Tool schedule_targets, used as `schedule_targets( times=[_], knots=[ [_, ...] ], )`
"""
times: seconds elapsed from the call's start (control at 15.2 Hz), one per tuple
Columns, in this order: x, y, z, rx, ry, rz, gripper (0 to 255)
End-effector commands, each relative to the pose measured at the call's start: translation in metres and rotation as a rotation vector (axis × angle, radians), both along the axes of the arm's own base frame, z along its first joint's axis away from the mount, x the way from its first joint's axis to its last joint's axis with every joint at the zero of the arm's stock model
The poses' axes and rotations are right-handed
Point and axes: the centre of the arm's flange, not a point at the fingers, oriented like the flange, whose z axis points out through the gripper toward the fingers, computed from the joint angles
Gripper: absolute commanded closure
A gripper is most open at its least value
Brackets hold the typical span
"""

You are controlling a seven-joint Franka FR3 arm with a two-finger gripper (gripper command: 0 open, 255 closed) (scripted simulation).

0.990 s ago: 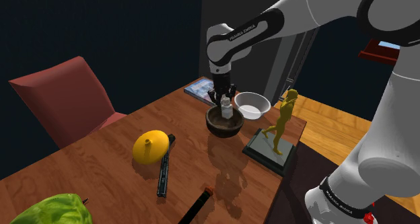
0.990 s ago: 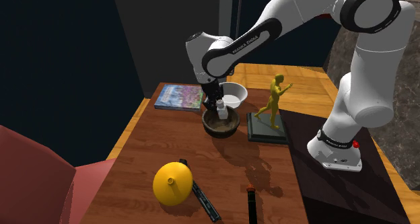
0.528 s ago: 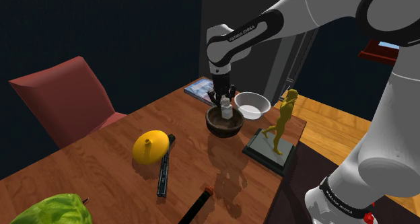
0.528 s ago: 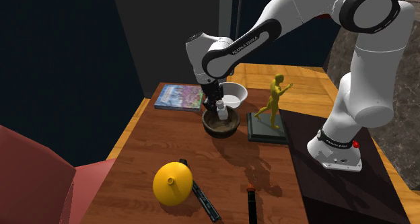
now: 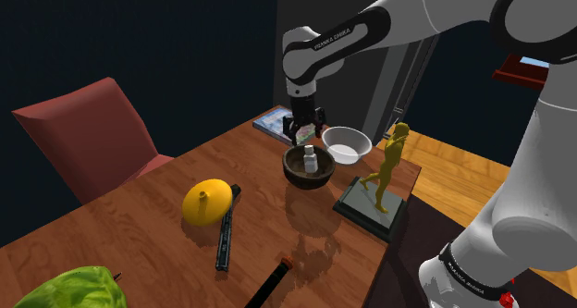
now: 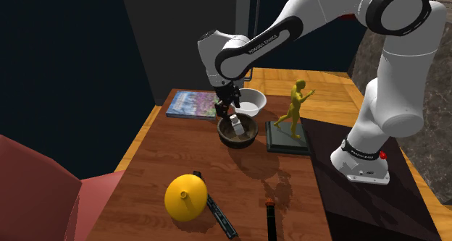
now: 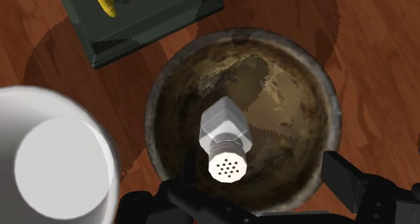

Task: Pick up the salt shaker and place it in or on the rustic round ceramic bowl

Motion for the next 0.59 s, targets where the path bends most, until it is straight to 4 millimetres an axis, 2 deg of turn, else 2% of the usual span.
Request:
schedule_targets(
  times=[0.0, 0.07, 0.53],
  knots=[
    [0.0045, 0.0002, 0.022, 0.0, 0.001, 0.0, 0],
    [0.0074, 0.0004, 0.032, 0.0, 0.001, 0.0, 0],
    [0.0074, 0.0004, 0.032, 0.0, 0.001, 0.0, 0]
  ],
)
